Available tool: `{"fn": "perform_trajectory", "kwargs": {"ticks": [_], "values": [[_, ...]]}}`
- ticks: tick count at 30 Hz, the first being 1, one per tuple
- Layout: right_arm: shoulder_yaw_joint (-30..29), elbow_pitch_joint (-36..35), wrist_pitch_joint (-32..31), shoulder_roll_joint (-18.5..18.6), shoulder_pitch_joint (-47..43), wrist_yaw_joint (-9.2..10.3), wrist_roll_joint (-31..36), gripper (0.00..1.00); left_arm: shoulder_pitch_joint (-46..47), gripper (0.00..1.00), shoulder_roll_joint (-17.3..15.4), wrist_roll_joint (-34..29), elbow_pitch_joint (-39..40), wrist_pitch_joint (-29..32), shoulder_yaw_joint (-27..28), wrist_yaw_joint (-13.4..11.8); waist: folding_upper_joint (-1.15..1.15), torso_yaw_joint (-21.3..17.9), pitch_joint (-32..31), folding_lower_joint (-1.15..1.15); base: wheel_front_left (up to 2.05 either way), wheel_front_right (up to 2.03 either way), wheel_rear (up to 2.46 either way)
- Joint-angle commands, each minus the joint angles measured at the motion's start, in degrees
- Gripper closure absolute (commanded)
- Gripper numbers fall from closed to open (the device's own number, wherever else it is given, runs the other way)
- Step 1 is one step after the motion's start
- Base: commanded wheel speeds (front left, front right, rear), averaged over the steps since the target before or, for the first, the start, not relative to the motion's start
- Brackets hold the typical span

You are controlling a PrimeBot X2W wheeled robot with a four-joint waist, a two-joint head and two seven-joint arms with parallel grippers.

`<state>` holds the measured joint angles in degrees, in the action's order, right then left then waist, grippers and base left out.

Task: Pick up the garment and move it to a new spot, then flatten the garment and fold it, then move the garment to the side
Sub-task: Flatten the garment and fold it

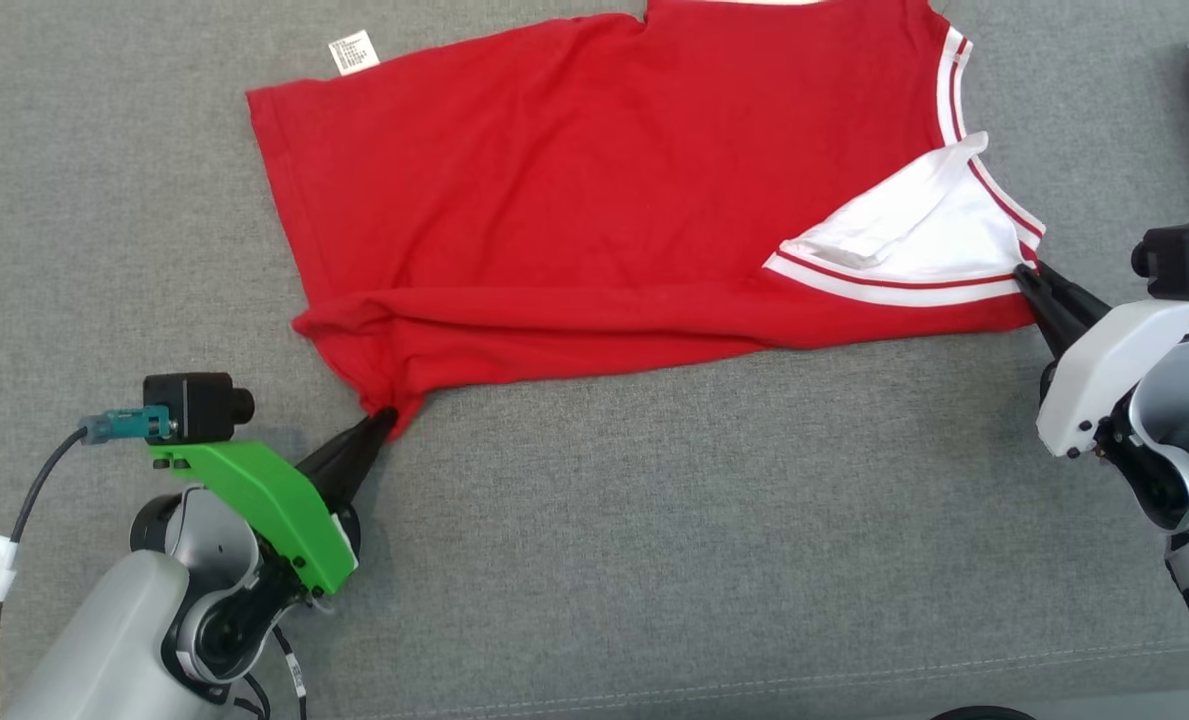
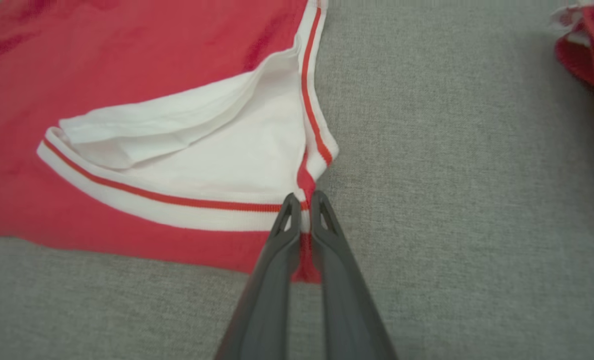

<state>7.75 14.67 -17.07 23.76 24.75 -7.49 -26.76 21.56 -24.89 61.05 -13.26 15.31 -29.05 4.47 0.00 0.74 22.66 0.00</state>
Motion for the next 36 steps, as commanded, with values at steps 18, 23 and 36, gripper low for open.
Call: {"fn": "perform_trajectory", "kwargs": {"ticks": [18,23,36], "values": [[-5.5,-8.5,-14.2,5.3,-11.8,0.05,-10.6,1.0,-17.7,1.0,-14.6,5.6,18.9,4.5,1.3,0.2,0.0,-1.3,-4.0,0.0,0.0,0.0,0.0],[-7.4,-11.1,-14.0,2.6,-16.5,0.05,-9.5,0.0,-23.1,1.0,-14.2,5.9,21.2,2.4,1.3,-1.6,0.0,-1.3,-3.2,0.0,0.0,0.0,0.0],[-11.0,-19.6,-14.6,4.0,-3.0,0.03,-4.1,0.0,-15.4,0.0,-16.7,1.3,27.8,-2.8,8.7,-4.6,0.0,1.7,3.7,0.0,0.0,0.0,0.0]]}}
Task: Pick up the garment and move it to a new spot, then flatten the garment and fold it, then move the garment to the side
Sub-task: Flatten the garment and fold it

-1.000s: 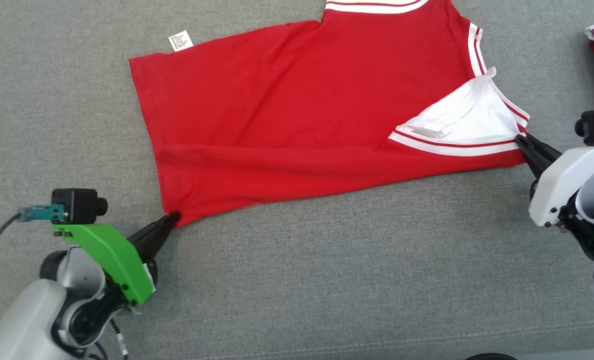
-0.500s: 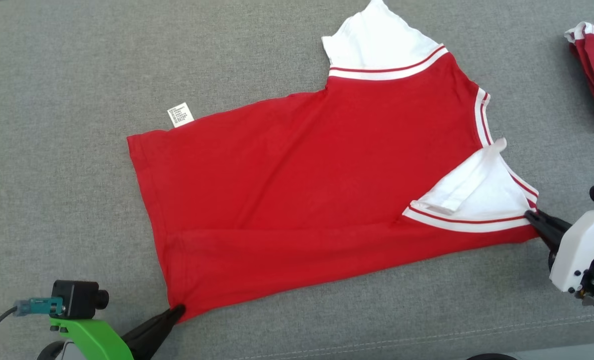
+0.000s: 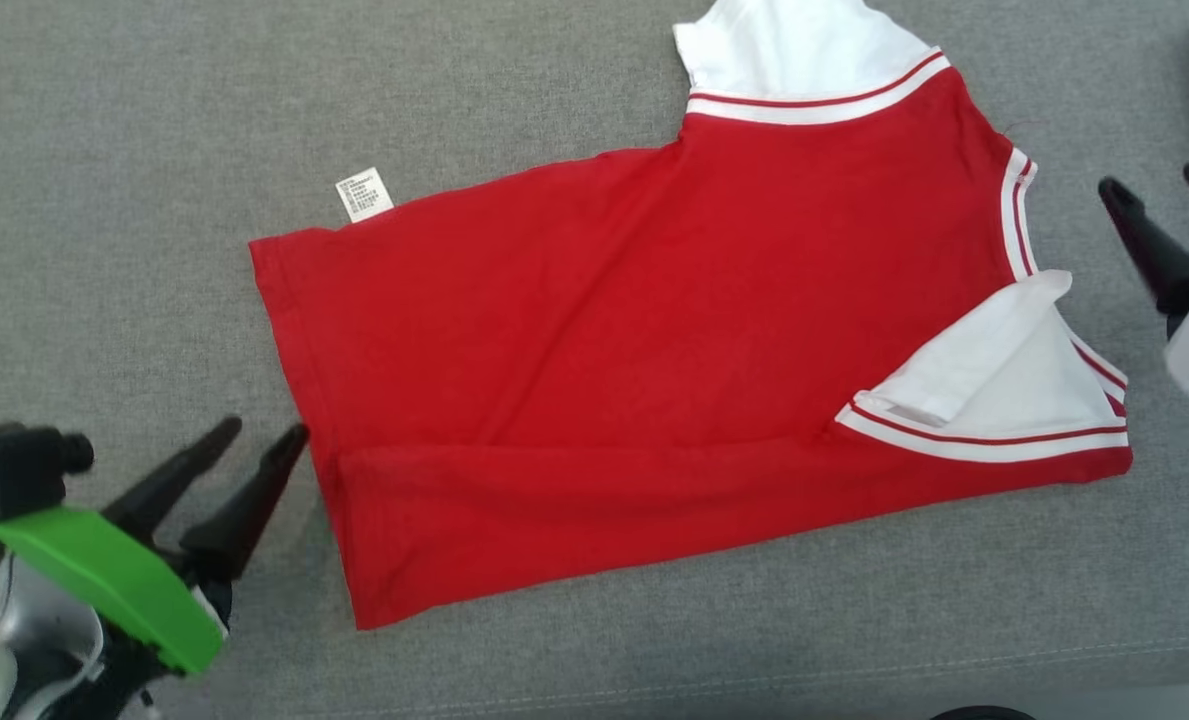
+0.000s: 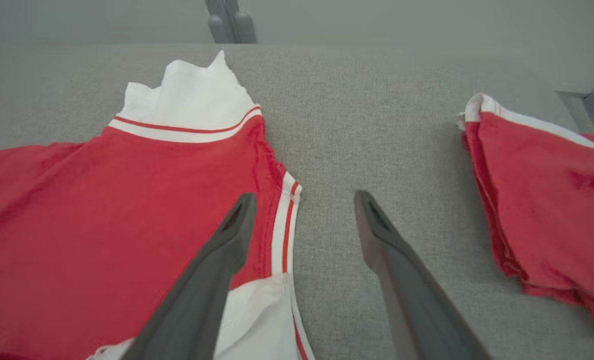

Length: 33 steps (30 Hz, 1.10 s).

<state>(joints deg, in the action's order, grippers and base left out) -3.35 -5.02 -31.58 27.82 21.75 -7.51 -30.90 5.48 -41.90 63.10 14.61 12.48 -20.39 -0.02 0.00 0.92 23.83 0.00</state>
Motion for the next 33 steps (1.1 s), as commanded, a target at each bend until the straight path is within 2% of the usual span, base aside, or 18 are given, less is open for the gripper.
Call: {"fn": "perform_trajectory", "kwargs": {"ticks": [1,4,8,11,15,20,21,22,23,24,28,29,30,33], "values": [[0.6,0.6,-0.5,-0.4,3.3,0.04,1.1,0.0,3.1,0.0,0.8,-1.1,-1.0,0.5,0.1,-0.5,0.0,2.1,3.6,0.0,0.0,0.0,0.0],[2.1,4.7,-1.6,-1.8,13.1,0.04,5.3,0.0,11.9,0.0,3.6,-1.8,-5.4,2.4,-1.1,-0.8,0.0,3.9,7.2,0.0,0.0,0.0,0.0],[5.3,12.2,-0.3,-4.4,25.5,0.02,11.6,0.0,23.2,0.0,7.6,-3.7,-12.7,4.0,-3.1,0.1,0.0,6.4,12.2,0.0,0.0,0.0,0.0],[7.9,18.9,1.5,-5.0,32.1,0.05,16.7,0.0,29.8,0.0,10.9,-5.3,-18.2,4.1,-5.0,1.2,0.0,8.5,14.8,0.0,0.0,0.0,0.0],[9.7,26.4,4.3,-6.9,37.9,0.04,20.3,0.0,35.9,0.0,13.8,-8.4,-24.5,3.6,-7.6,2.8,0.0,10.9,16.5,0.0,0.0,0.0,0.0],[11.5,34.2,7.3,-7.1,40.8,0.07,22.1,0.0,37.2,0.0,16.0,-9.0,-28.5,4.3,-12.0,5.7,0.0,13.0,16.2,0.0,0.0,0.0,0.0],[11.7,35.6,7.6,-7.1,41.1,0.03,22.2,0.0,37.0,0.31,16.0,-8.8,-28.3,4.7,-12.9,6.2,0.0,13.3,16.0,0.0,0.0,0.0,0.0],[11.7,35.6,7.6,-7.1,41.1,0.03,22.2,0.0,37.0,0.31,16.0,-8.8,-28.3,4.7,-12.9,6.2,0.0,13.3,16.0,0.0,0.0,0.0,0.0],[11.7,36.9,8.1,-7.1,41.1,0.02,22.3,0.0,36.8,0.71,15.8,-8.5,-27.9,5.1,-13.7,6.6,0.0,13.6,15.8,0.0,0.0,0.0,0.0],[11.6,38.2,8.4,-7.0,41.1,0.02,22.3,0.0,36.5,1.0,15.9,-8.1,-27.4,5.2,-14.4,6.9,0.0,13.9,15.6,0.0,0.0,0.0,0.0],[12.1,42.5,8.8,-6.9,41.8,0.02,22.2,0.0,36.1,1.0,15.4,-6.4,-25.0,5.1,-16.1,7.5,0.0,14.6,14.8,0.0,0.0,0.0,0.0],[12.3,43.1,9.0,-7.1,41.9,-0.03,22.1,0.54,36.4,1.0,15.2,-6.0,-24.6,5.0,-16.2,7.5,0.0,14.6,14.8,0.0,0.0,0.0,0.0],[12.6,43.7,9.6,-7.1,42.1,-0.07,22.1,0.99,36.6,1.0,14.9,-5.7,-24.4,4.6,-16.3,7.4,0.0,14.5,14.7,0.0,0.0,0.0,0.0],[13.3,44.4,12.0,-7.6,43.4,-0.05,21.7,1.0,37.3,1.0,14.1,-5.6,-24.6,2.8,-15.5,7.4,0.0,13.4,14.1,0.0,0.0,0.0,0.0]]}}
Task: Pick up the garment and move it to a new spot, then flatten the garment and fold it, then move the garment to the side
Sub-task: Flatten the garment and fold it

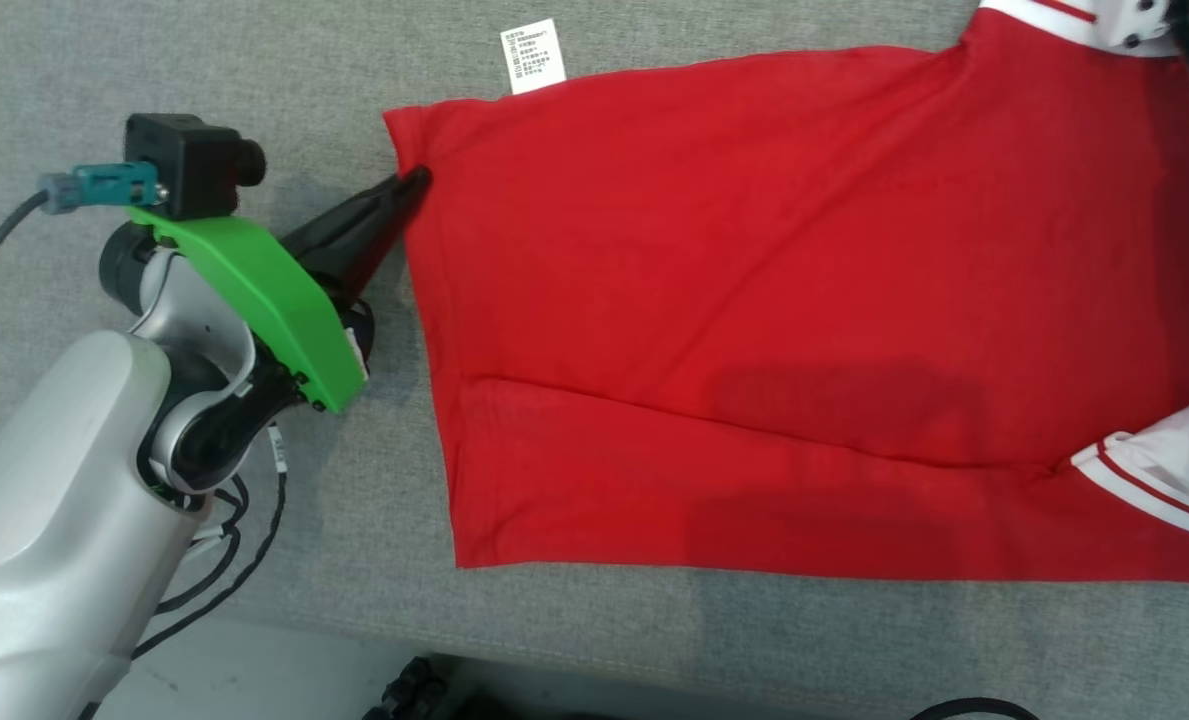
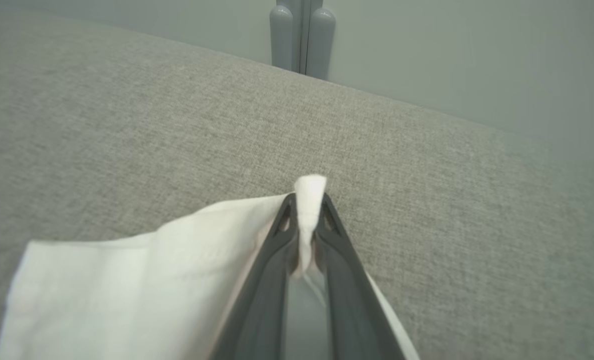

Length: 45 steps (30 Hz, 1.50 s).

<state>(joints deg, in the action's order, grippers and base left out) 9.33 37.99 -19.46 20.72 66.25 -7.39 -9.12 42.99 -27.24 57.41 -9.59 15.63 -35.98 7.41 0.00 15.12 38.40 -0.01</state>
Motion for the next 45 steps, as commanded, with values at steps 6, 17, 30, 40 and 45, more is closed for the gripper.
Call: {"fn": "perform_trajectory", "kwargs": {"ticks": [6,17,30,40,45], "values": [[1.1,-0.4,6.1,0.3,-1.7,-0.09,-5.1,1.0,-1.8,1.0,-2.4,-0.2,-2.1,-4.8,2.2,-0.3,0.0,-5.0,-5.3,0.01,0.0,0.0,0.0],[1.6,-17.0,13.2,6.7,-21.5,-0.09,-20.8,1.0,-11.0,1.0,-4.2,-0.1,-0.5,-12.7,3.0,-0.4,0.0,-10.5,-14.8,0.01,0.0,0.0,0.0],[-1.2,-32.1,18.5,0.2,-51.0,-0.09,-23.0,1.0,-32.5,1.0,-4.3,-4.9,3.6,-30.6,7.4,-0.7,0.0,-18.6,-16.7,0.01,0.0,0.0,0.0],[1.6,-26.0,19.3,-0.7,-48.7,-0.09,-19.8,0.76,-39.1,1.0,3.1,-14.3,6.2,-30.8,19.2,0.1,0.0,-19.7,-16.9,0.01,0.0,0.0,0.0],[1.2,-24.9,18.6,1.0,-48.4,-0.09,-19.7,0.0,-42.3,0.59,4.6,-15.3,9.7,-30.8,20.7,0.1,0.0,-18.6,-17.3,0.01,0.0,0.0,0.0]]}}
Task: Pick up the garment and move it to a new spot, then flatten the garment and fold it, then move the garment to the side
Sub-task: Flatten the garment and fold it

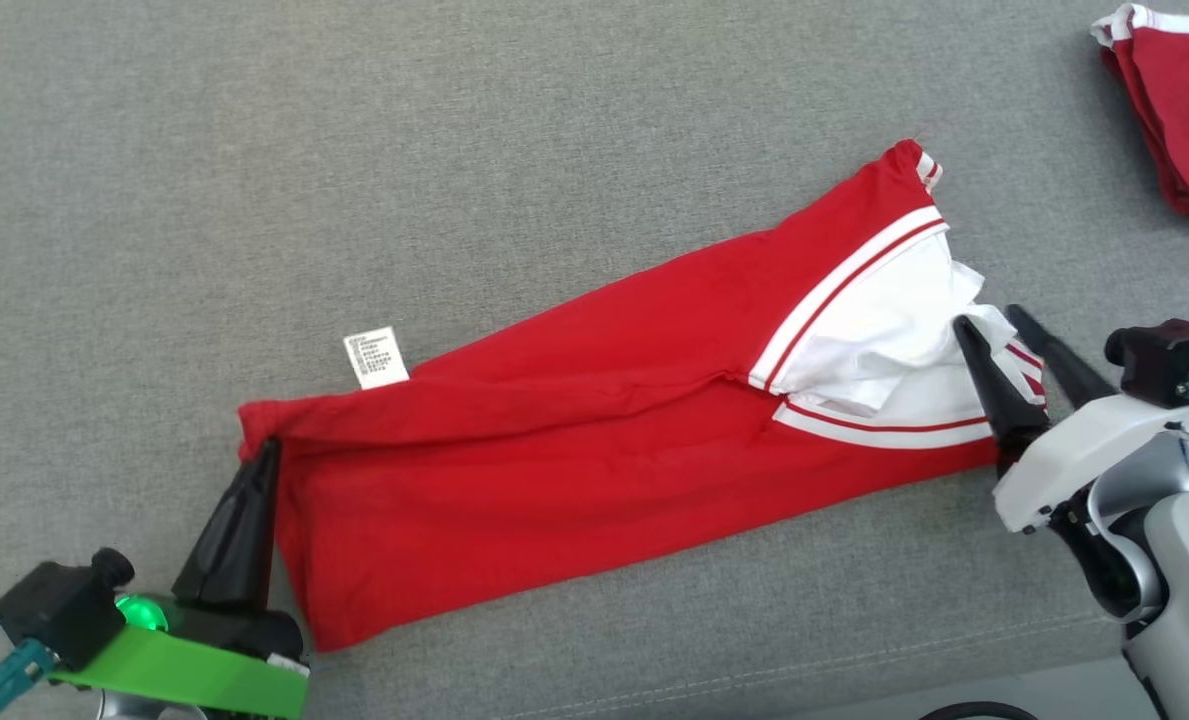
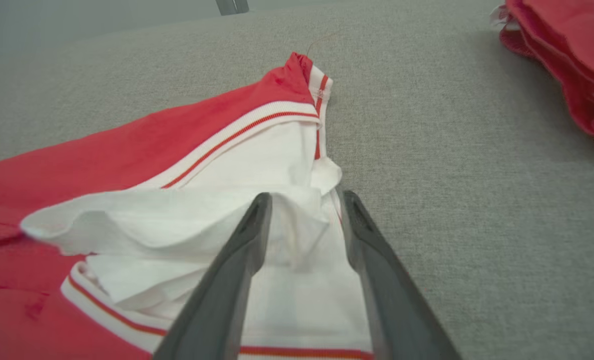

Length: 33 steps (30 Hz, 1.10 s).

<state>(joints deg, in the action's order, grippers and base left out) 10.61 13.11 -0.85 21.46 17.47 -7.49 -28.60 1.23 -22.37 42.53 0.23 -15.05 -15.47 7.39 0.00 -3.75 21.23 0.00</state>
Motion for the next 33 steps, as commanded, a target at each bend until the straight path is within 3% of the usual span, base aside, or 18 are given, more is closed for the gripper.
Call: {"fn": "perform_trajectory", "kwargs": {"ticks": [1,2,7,11,16,21,25,33], "values": [[-0.4,-0.4,-0.3,0.7,0.2,0.01,-0.5,0.0,-1.1,0.4,-0.6,-0.7,0.3,-0.1,-0.2,0.1,0.0,0.5,-0.3,0.0,0.0,0.0,0.0],[-0.8,-0.9,-0.9,1.2,-0.1,0.01,-0.8,0.0,-1.8,0.0,-1.2,-1.4,0.3,-0.1,-1.1,0.1,0.0,0.7,-0.5,0.0,0.0,0.0,0.0],[-4.0,-6.3,-5.5,3.8,-0.8,0.02,-3.2,0.0,-4.3,0.0,-2.8,-6.1,0.4,-0.1,-4.0,0.1,0.0,1.6,-1.5,0.0,0.0,0.0,0.0],[-5.6,-7.2,-11.0,4.3,1.0,0.01,-2.8,0.0,-6.5,0.0,-2.3,-13.7,-3.2,-0.1,0.3,0.0,0.0,2.2,-1.9,0.0,0.0,0.0,0.0],[-4.8,-2.2,-17.5,4.6,4.0,0.01,-2.3,0.0,-6.9,0.0,4.0,-22.0,-4.5,-0.1,13.1,-2.5,0.0,4.4,-1.4,0.0,0.0,0.0,0.0],[-3.2,5.4,-21.1,5.6,5.8,0.01,0.0,0.0,-5.1,0.0,11.0,-26.6,-2.2,-0.1,21.9,-1.4,0.0,8.0,-1.2,0.0,0.0,0.0,0.0],[-3.3,10.8,-21.4,4.4,6.1,0.01,-1.4,0.0,-4.1,0.0,14.6,-28.1,-2.2,-0.1,23.7,-0.2,0.0,10.7,-1.7,0.0,0.0,0.0,0.0],[-3.0,13.8,-20.7,3.9,6.2,-0.09,-5.6,0.0,-4.6,0.0,16.9,-27.6,-2.0,-0.1,22.7,0.1,0.0,13.1,-3.3,0.0,0.0,0.0,0.0]]}}
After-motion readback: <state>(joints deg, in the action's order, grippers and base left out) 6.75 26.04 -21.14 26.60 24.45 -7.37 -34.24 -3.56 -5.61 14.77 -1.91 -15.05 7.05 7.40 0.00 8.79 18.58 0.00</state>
